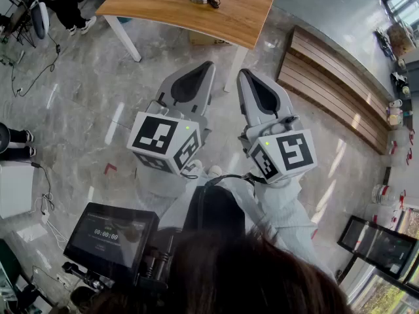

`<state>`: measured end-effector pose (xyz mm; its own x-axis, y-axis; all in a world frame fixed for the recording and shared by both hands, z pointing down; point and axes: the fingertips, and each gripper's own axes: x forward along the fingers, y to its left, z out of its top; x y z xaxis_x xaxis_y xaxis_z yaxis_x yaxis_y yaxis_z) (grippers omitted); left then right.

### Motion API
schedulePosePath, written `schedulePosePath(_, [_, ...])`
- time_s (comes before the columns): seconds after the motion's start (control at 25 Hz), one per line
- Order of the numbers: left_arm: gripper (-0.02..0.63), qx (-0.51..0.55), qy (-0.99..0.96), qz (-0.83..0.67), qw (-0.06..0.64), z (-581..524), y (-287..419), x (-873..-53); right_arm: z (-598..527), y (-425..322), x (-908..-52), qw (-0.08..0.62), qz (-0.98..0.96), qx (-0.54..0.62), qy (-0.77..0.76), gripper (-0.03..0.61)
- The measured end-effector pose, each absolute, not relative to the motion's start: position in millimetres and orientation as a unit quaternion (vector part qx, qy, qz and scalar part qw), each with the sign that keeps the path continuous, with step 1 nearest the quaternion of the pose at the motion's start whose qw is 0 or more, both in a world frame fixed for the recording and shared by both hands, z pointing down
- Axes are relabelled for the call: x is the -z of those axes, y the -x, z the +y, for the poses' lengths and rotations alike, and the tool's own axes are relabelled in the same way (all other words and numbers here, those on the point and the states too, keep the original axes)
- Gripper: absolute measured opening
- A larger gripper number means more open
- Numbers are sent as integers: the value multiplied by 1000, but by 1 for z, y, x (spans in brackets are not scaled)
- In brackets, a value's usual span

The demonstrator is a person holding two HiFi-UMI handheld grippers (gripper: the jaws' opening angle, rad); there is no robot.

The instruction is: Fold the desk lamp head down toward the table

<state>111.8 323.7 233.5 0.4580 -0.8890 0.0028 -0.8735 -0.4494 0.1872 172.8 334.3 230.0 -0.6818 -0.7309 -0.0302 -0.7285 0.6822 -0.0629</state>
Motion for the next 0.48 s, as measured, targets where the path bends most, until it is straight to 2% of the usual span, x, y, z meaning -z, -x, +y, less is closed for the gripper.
schedulePosePath(0.48, [0, 41, -846, -525, 84, 316, -113, -236, 328, -173, -231, 29, 920, 28, 391, 0])
